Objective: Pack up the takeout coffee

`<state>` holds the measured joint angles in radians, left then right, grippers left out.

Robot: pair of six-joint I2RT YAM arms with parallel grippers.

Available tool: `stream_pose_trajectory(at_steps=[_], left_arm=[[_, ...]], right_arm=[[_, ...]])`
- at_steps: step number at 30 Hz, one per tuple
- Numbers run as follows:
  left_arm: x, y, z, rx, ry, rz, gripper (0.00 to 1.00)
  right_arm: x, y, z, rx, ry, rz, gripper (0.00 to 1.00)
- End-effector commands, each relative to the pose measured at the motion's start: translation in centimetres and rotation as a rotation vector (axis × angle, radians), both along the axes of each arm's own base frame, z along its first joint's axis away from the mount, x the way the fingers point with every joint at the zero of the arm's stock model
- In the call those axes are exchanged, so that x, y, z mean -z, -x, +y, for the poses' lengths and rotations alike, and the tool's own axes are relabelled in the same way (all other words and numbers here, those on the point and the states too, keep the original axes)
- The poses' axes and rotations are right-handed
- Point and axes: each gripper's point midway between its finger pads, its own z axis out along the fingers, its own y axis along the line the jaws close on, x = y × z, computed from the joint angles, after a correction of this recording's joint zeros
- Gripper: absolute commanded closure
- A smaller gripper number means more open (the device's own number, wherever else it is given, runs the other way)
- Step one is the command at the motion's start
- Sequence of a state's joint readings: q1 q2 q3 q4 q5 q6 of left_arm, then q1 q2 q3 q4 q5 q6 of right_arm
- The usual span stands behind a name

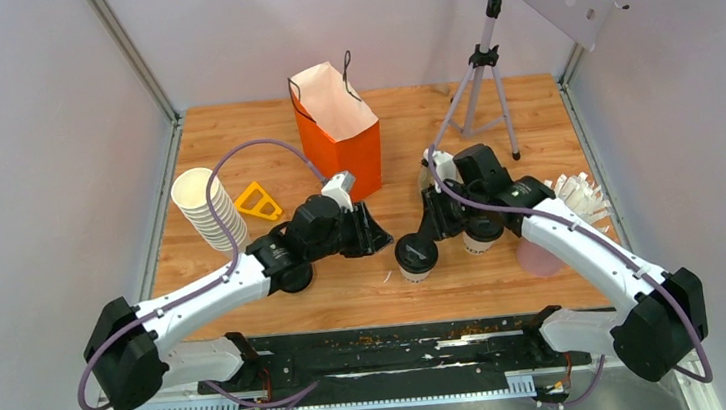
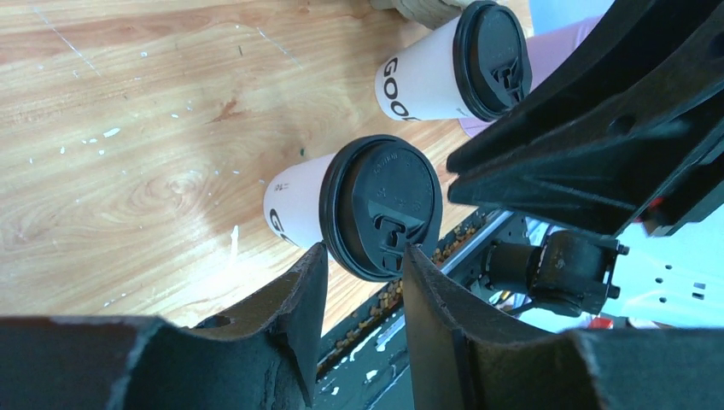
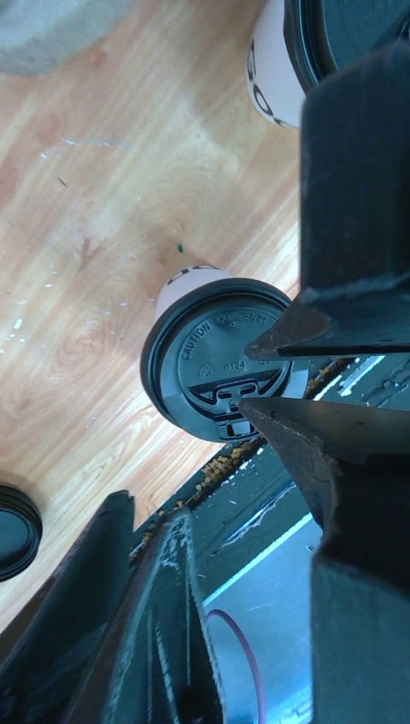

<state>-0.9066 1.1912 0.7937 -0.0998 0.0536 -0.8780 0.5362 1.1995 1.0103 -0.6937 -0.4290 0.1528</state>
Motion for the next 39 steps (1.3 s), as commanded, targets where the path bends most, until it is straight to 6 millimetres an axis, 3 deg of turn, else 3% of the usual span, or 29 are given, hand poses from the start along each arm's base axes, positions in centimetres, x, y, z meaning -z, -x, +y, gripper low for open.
stream_pose_trajectory(at_steps=[1, 9, 19, 26, 32, 39], left_arm=[[-2.2, -1.1, -1.4, 0.053, 0.064, -0.044, 0.57], [-1.0, -1.8, -3.3, 0.11, 0.072, -0.033, 0.59], [3.6, -1.8, -3.3, 0.133, -0.025, 0.03, 0.66], [6.5, -1.4, -1.2, 0.092, -0.163, 0.088, 0.69], [8.9, 0.6, 0.3, 0.079, -0.211, 0.17, 0.71], [4.7, 2.6, -1.2, 0.086, -0.057, 0.148, 0.71]], right_arm=[[-0.2, 0.5, 1.1, 0.017, -0.079, 0.033, 0.77], [1.9, 0.1, 0.6, 0.032, -0.031, 0.039, 0.78], [4.7, 0.7, -0.3, 0.042, 0.02, 0.063, 0.78], [6.0, 1.5, -1.2, 0.058, 0.032, 0.058, 0.78], [6.6, 1.9, -1.3, 0.035, 0.025, 0.047, 0.78], [4.2, 0.4, -0.2, -0.057, 0.014, -0.046, 0.74]])
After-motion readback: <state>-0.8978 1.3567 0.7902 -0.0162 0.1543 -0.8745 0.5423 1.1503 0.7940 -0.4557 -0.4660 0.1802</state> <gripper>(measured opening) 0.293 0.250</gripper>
